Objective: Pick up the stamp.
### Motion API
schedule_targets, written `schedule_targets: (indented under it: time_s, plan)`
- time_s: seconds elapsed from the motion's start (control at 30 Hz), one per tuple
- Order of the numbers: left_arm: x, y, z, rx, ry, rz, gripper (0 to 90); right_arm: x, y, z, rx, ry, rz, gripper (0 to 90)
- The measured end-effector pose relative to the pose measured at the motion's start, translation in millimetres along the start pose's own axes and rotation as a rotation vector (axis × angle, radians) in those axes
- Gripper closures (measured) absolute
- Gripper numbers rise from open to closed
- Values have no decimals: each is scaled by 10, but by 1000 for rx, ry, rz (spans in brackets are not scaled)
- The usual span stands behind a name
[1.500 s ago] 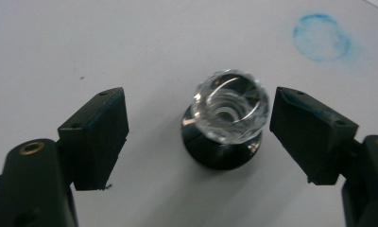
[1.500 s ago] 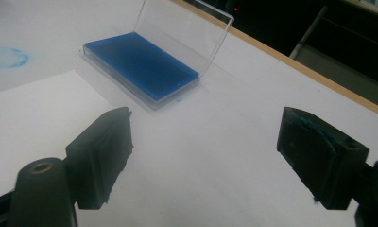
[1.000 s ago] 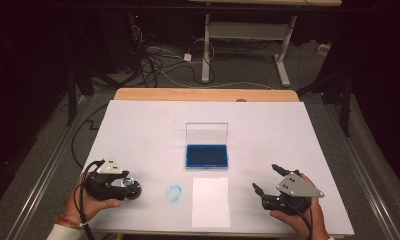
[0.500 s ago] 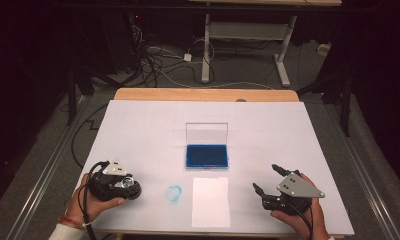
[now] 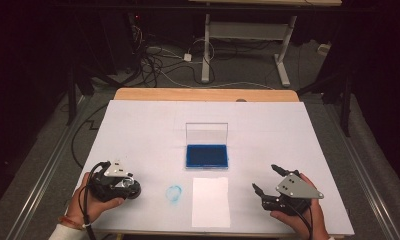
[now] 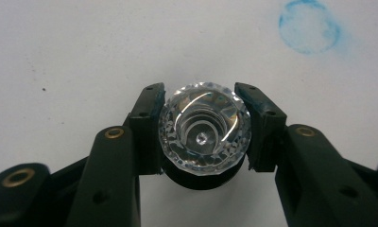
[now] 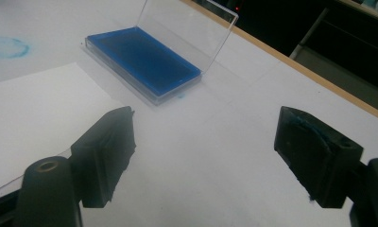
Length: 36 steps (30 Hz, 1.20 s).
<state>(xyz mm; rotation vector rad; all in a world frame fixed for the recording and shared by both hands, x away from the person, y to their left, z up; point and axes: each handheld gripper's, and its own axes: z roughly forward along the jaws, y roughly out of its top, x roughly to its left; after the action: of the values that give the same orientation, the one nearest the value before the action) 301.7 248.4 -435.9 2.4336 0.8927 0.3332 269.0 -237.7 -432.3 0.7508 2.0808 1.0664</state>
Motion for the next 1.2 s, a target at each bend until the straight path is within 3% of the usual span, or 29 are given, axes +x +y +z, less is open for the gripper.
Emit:
schedule_targets:
  time_s: [0.3, 0.53, 1.2]
  plan:
    - [-11, 118, -47, -44, 14, 14, 545, -17, 10, -19, -12, -17, 4, 208]
    - [-54, 303, -57, -82, 17, 43, 545, -49, -2, -23, -17, -34, 21, 201]
    - [-71, 776, 6, -163, -24, 104, 545, -101, -70, -85, -11, -67, 41, 187]
